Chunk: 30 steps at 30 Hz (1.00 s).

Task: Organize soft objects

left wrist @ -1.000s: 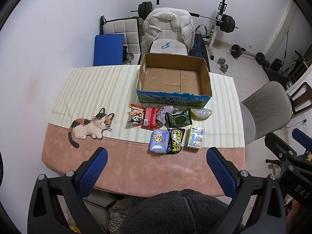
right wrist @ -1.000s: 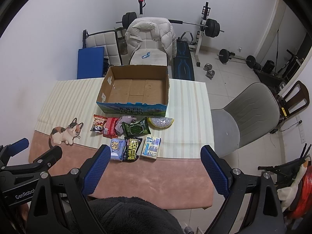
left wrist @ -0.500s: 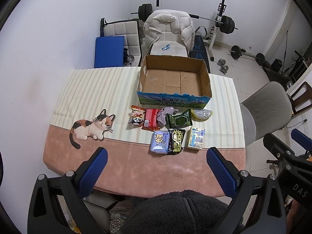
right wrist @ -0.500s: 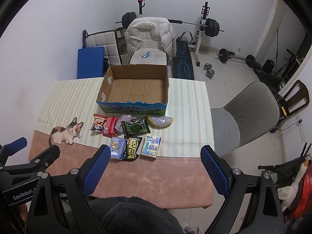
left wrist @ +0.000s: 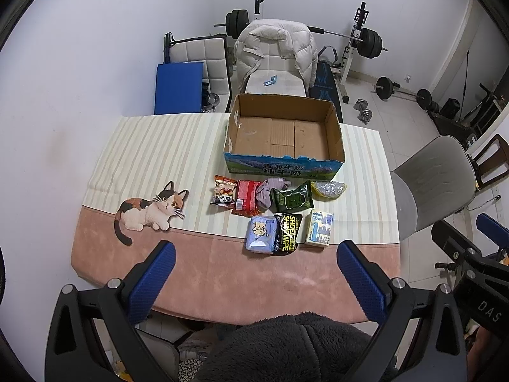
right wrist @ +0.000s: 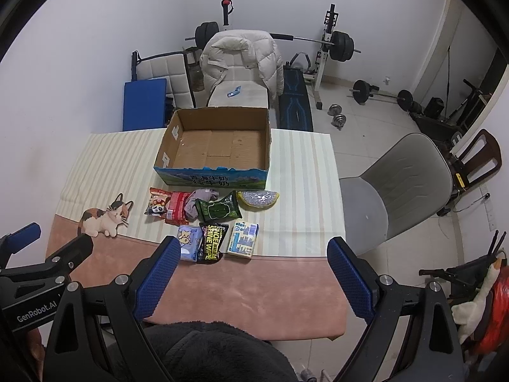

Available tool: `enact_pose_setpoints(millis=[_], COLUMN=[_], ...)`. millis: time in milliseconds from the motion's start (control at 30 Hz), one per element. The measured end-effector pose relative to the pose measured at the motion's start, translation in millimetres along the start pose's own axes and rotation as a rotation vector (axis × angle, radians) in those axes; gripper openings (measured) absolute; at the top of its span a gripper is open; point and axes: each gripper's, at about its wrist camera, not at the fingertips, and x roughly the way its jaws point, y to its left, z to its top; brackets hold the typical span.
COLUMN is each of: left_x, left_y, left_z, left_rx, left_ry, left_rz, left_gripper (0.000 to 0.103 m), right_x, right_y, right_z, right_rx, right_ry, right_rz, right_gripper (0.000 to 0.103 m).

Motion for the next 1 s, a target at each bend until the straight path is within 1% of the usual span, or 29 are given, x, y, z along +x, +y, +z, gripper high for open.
enact_pose_setpoints(millis=[433,1000], left_x=[-1.8,-10.1], left_y=[-3.9,-2.1], left_z=[-0.1,7.8], left_rx=[0.0,-0.002], left_ry=[-0.008,-0.027], left_rz=[0.002,0.005], left_gripper=[0.103,0.103], right_x=[-1.9,-10.8], right_y=[-1.3,-4.0], right_z=[-3.9,-7.6], right_rx=[0.002,0.007], right_ry=[-0.012,-0.032], right_rz=[-0.007,0.004], right_gripper=[0.095,0.095])
